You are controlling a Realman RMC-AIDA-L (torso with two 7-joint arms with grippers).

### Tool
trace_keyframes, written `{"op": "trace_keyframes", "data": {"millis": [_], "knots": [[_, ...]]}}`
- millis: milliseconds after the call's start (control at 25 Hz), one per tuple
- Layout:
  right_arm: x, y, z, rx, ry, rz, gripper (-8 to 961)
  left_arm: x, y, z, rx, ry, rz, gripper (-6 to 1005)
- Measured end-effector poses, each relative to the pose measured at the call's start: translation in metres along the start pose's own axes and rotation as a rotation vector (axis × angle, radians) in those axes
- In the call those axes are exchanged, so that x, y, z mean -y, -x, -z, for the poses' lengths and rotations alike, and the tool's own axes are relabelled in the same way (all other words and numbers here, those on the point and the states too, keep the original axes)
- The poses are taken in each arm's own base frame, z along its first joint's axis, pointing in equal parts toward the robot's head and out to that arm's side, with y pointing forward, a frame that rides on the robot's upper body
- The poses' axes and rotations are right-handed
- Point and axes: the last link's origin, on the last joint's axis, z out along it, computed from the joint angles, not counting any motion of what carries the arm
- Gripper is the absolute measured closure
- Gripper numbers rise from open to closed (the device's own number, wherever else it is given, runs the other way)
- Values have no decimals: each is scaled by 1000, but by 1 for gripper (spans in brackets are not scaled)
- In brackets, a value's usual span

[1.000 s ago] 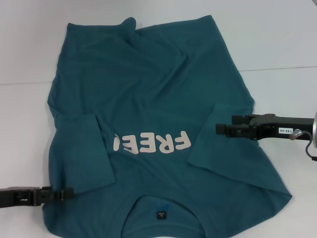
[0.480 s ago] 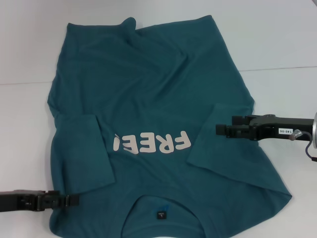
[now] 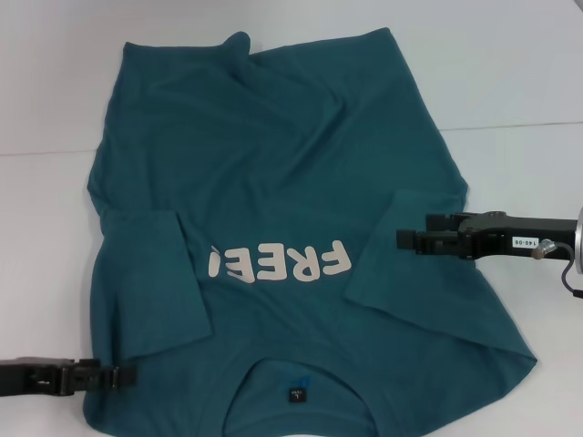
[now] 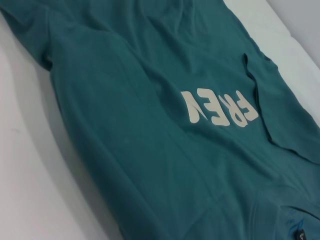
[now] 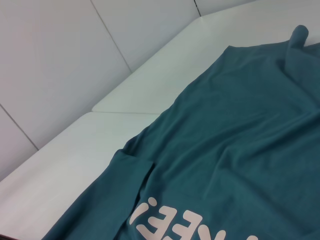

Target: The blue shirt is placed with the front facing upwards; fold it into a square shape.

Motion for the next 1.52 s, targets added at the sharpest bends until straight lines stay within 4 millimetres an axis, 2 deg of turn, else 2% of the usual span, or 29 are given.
{"op": "trace_keyframes", "data": {"millis": [880, 1240, 1520], "knots": [[0, 1, 0, 1, 1, 4, 70, 4, 3, 16, 45, -28, -6, 115], [0, 2, 1, 1, 1, 5, 75, 4, 6, 17, 70, -27, -4, 114], [0, 2, 1, 1, -1, 5, 78, 0, 1, 14, 74, -8, -20, 114]]}}
